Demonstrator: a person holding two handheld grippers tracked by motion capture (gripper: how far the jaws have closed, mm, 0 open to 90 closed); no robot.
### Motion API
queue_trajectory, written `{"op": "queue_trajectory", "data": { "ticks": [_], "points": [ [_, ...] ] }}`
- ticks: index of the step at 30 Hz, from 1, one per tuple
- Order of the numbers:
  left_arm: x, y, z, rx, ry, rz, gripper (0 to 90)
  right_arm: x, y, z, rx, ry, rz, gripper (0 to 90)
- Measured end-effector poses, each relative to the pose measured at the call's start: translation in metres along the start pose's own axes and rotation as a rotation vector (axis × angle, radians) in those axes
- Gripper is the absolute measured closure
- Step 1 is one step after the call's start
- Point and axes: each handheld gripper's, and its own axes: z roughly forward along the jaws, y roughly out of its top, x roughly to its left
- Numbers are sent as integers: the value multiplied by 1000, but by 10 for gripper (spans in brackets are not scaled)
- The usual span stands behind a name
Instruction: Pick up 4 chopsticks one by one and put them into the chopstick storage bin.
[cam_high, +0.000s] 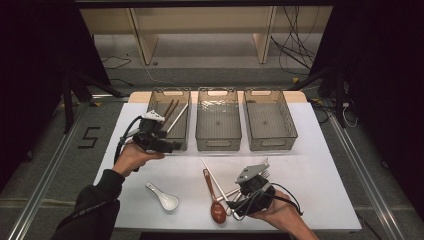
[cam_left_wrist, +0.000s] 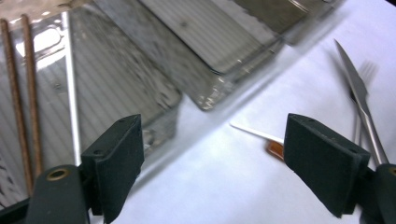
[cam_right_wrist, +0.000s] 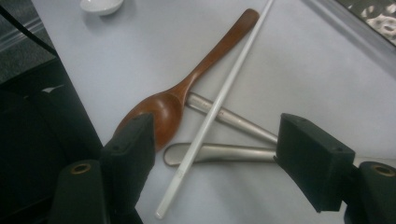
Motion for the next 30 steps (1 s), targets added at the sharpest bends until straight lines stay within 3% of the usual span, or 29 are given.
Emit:
{"op": "queue_trajectory", "data": {
  "ticks": [3, 7, 9, 11, 13, 17, 23, 30],
  "points": [
    [-8, -8, -4, -6, -16, 18, 194, 3, 0, 5, 31, -1, -11, 304],
    [-16, -18, -9, -39, -48, 0, 185, 7, -2, 12, 75, -8, -15, 317],
    [-22, -22, -11, -45, -56, 12, 184, 9, -3, 15, 96, -11, -16, 317],
    [-27, -26, -11, -51, -49, 30, 181, 10, -3, 17, 115, -11, -17, 320],
    [-33, -30, -11, -61, -15, 71, 181, 10, -4, 19, 129, -4, -18, 333],
    [-36, -39, -11, -75, -23, 67, 181, 11, -6, 23, 168, -5, -18, 362],
    [-41, -50, -12, -60, -58, 68, 178, 13, -9, 29, 215, -3, -25, 426],
    [-50, -57, -12, -46, -54, 103, 169, 14, -11, 34, 268, -7, -32, 493]
  ]
}}
